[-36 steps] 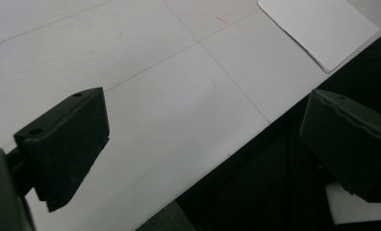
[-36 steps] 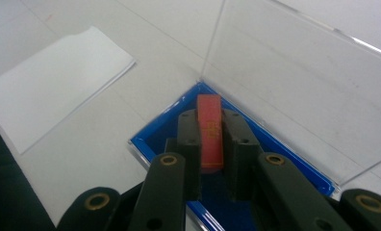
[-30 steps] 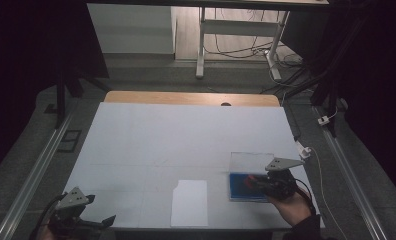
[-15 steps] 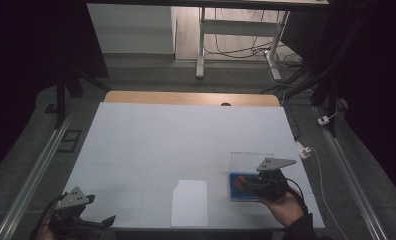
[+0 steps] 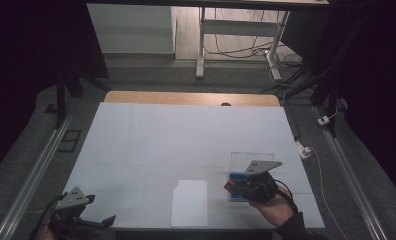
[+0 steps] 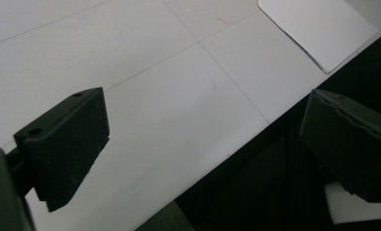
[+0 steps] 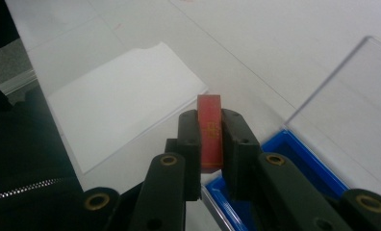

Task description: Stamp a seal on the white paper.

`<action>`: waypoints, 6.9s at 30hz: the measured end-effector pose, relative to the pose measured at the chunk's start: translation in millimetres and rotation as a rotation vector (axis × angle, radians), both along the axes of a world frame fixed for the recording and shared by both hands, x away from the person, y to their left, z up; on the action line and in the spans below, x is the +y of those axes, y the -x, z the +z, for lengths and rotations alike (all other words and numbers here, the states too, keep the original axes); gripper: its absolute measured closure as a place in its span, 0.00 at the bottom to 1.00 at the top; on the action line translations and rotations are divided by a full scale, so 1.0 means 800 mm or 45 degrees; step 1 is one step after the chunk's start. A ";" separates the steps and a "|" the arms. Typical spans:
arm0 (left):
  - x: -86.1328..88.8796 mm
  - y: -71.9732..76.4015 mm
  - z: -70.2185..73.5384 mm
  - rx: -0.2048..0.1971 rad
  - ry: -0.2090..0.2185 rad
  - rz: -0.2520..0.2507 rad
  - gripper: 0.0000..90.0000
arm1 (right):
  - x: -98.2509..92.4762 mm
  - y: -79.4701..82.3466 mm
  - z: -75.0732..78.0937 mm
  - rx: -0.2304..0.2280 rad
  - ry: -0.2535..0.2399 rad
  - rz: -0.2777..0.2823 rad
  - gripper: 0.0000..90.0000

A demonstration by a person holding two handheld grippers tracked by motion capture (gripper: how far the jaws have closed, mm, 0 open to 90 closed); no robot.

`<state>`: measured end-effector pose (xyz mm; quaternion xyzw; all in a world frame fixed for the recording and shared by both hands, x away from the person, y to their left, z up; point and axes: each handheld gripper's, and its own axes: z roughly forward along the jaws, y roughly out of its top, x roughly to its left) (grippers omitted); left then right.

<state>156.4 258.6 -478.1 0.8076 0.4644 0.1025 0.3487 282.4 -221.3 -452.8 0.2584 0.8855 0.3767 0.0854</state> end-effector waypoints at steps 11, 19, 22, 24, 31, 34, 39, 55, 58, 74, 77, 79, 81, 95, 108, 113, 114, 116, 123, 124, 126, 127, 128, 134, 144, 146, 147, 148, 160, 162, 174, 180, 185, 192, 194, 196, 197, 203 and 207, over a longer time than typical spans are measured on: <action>0.000 0.000 0.000 0.001 -0.003 0.001 0.04 | 0.022 0.001 -0.003 0.008 -0.002 0.036 0.88; 0.000 -0.001 0.000 0.002 -0.003 0.001 0.04 | 0.035 0.001 -0.005 0.017 -0.009 0.059 0.88; 0.000 0.000 0.000 0.001 -0.004 0.001 0.04 | 0.040 0.001 -0.006 0.023 -0.013 0.069 0.88; 0.000 0.000 0.000 0.001 -0.004 0.003 0.04 | 0.044 0.001 -0.006 0.021 -0.008 0.078 0.88; 0.000 0.000 0.000 0.000 -0.002 0.001 0.04 | 0.058 0.001 -0.007 0.026 -0.021 0.106 0.88; 0.000 0.000 0.000 0.001 -0.002 0.001 0.04 | 0.064 0.001 -0.008 0.023 -0.019 0.120 0.88; 0.000 0.000 0.000 0.000 -0.001 0.001 0.04 | 0.074 0.002 -0.008 0.015 -0.005 0.142 0.88; 0.000 0.000 0.000 -0.003 -0.002 -0.002 0.04 | 0.102 0.002 -0.016 0.007 0.028 0.197 0.88; 0.000 0.000 0.000 -0.004 0.001 -0.002 0.04 | 0.106 0.001 -0.019 0.006 0.044 0.217 0.88; 0.000 0.001 0.000 -0.006 0.000 -0.005 0.04 | 0.137 -0.002 -0.043 0.024 0.132 0.285 0.89; 0.000 0.001 0.000 -0.008 -0.001 -0.004 0.04 | 0.139 -0.003 -0.047 0.024 0.149 0.290 0.89; 0.000 0.001 0.000 -0.007 0.000 -0.005 0.04 | 0.140 -0.003 -0.049 0.026 0.156 0.298 0.89; 0.000 0.001 0.000 -0.007 0.000 -0.005 0.04 | 0.142 -0.002 -0.051 0.033 0.159 0.297 0.89; 0.000 0.000 0.000 -0.003 -0.006 -0.004 0.04 | 0.150 0.001 -0.061 0.044 0.196 0.309 0.89; -0.001 -0.001 0.000 0.003 -0.011 -0.003 0.04 | 0.158 0.016 -0.060 -0.063 0.280 0.328 0.89; -0.001 -0.001 0.000 0.004 -0.009 -0.004 0.04 | 0.160 0.017 -0.060 -0.069 0.296 0.331 0.89; -0.001 -0.001 0.000 0.003 -0.012 -0.004 0.04 | 0.159 0.015 -0.060 -0.041 0.280 0.318 0.89; -0.001 -0.001 0.000 0.003 -0.011 -0.004 0.04 | 0.155 0.009 -0.061 0.001 0.244 0.305 0.89; -0.001 -0.001 0.000 0.002 -0.013 -0.005 0.04 | 0.147 -0.005 -0.065 0.110 0.157 0.286 0.89; -0.001 -0.001 0.000 0.002 -0.013 -0.005 0.04 | 0.146 -0.007 -0.065 0.128 0.144 0.278 0.89; -0.001 -0.001 0.000 0.002 -0.013 -0.005 0.04 | 0.145 -0.009 -0.065 0.147 0.128 0.269 0.89; -0.001 -0.001 0.000 0.002 -0.012 -0.004 0.04 | 0.145 -0.009 -0.066 0.147 0.127 0.269 0.89; -0.001 -0.001 0.000 0.002 -0.012 -0.004 0.04 | 0.145 -0.008 -0.065 0.145 0.130 0.270 0.89; -0.002 -0.001 0.000 0.004 -0.013 -0.006 0.04 | 0.151 0.002 -0.064 0.054 0.192 0.297 0.89; -0.002 -0.001 0.000 0.001 -0.016 -0.007 0.04 | 0.154 0.006 -0.062 0.010 0.239 0.316 0.89; -0.001 -0.001 0.000 0.000 -0.013 -0.006 0.04 | 0.154 0.006 -0.062 0.006 0.231 0.318 0.89; -0.001 -0.001 0.000 0.000 -0.011 -0.006 0.04 | 0.154 0.006 -0.062 0.005 0.231 0.320 0.89; -0.001 -0.001 0.000 -0.001 -0.011 -0.006 0.04 | 0.154 0.005 -0.062 0.007 0.232 0.321 0.89; -0.001 0.000 0.000 -0.003 -0.009 -0.007 0.04 | 0.150 0.002 -0.062 0.016 0.206 0.332 0.88; -0.001 0.000 0.000 -0.004 -0.009 -0.007 0.04 | 0.150 0.002 -0.061 0.019 0.202 0.330 0.88; -0.001 0.000 0.000 -0.006 -0.007 -0.008 0.04 | 0.146 0.001 -0.053 -0.001 0.155 0.328 0.88; -0.001 0.000 0.000 -0.006 -0.005 -0.008 0.04 | 0.143 0.003 -0.046 -0.005 0.136 0.331 0.88; -0.001 0.000 0.000 -0.007 -0.005 -0.009 0.04 | 0.138 0.004 -0.041 0.000 0.118 0.318 0.88; 0.000 0.000 0.000 -0.008 -0.003 -0.010 0.04 | 0.130 0.004 -0.034 0.001 0.094 0.305 0.88; -0.001 0.000 0.000 -0.008 -0.004 -0.010 0.04 | 0.128 0.004 -0.033 -0.008 0.094 0.310 0.88; -0.001 0.000 0.000 -0.008 -0.004 -0.010 0.04 | 0.126 0.004 -0.032 -0.012 0.084 0.302 0.88; -0.001 0.000 0.000 -0.008 -0.003 -0.010 0.04 | 0.125 0.004 -0.031 -0.015 0.082 0.301 0.88; 0.000 0.000 0.000 -0.009 -0.002 -0.011 0.04 | 0.116 0.004 -0.026 -0.025 0.076 0.287 0.88; 0.000 0.000 0.000 -0.009 -0.001 -0.011 0.04 | 0.109 0.005 -0.022 -0.033 0.076 0.281 0.88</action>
